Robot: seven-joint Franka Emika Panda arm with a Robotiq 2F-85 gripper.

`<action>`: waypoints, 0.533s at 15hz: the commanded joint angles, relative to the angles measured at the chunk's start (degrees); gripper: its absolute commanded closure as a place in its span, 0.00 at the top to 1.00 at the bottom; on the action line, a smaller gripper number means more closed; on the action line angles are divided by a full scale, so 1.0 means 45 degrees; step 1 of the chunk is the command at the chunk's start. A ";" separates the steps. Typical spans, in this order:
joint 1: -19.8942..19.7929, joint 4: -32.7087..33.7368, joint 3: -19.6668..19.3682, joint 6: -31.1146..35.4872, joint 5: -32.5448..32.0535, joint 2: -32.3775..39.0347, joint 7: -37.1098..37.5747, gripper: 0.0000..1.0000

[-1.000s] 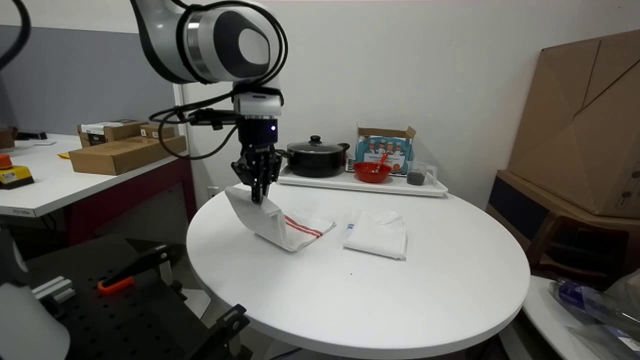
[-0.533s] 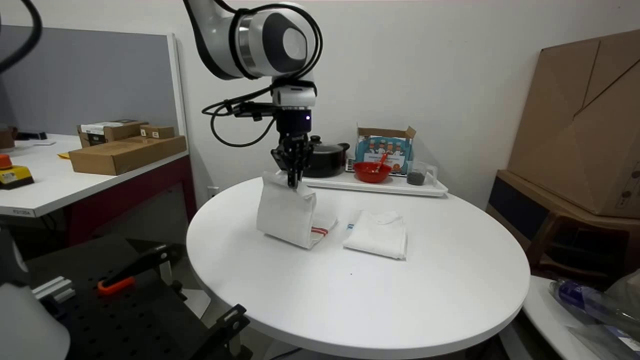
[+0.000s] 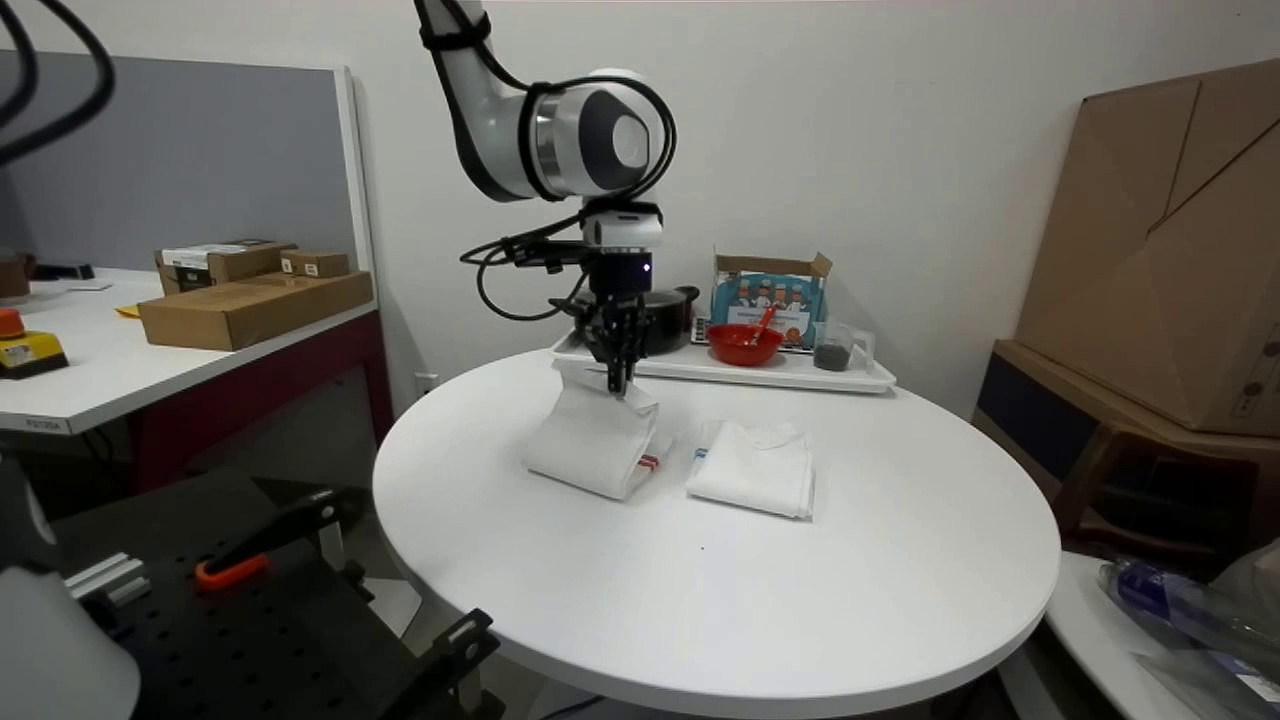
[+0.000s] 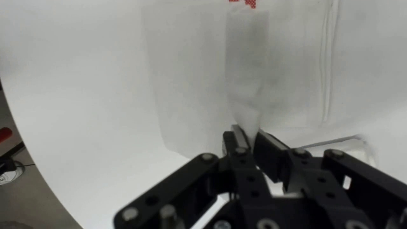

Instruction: Fold the right and left towels respectively

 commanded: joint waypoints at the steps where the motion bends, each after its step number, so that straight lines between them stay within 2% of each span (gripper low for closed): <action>1: 0.0431 0.1643 -0.0357 -0.0530 -0.0337 0.1374 0.0201 0.09; 3: 0.0564 0.2253 -0.0399 -0.0587 -0.0387 0.1944 -0.0012 0.09; 4: 0.0687 0.2472 -0.0466 -0.0573 -0.0512 0.2167 -0.0043 0.36; 5: 0.0769 0.2680 -0.0467 -0.0551 -0.0595 0.2384 -0.0170 0.36; 8: 0.1068 0.2958 -0.0575 -0.0405 -0.0997 0.2767 -0.0427 0.58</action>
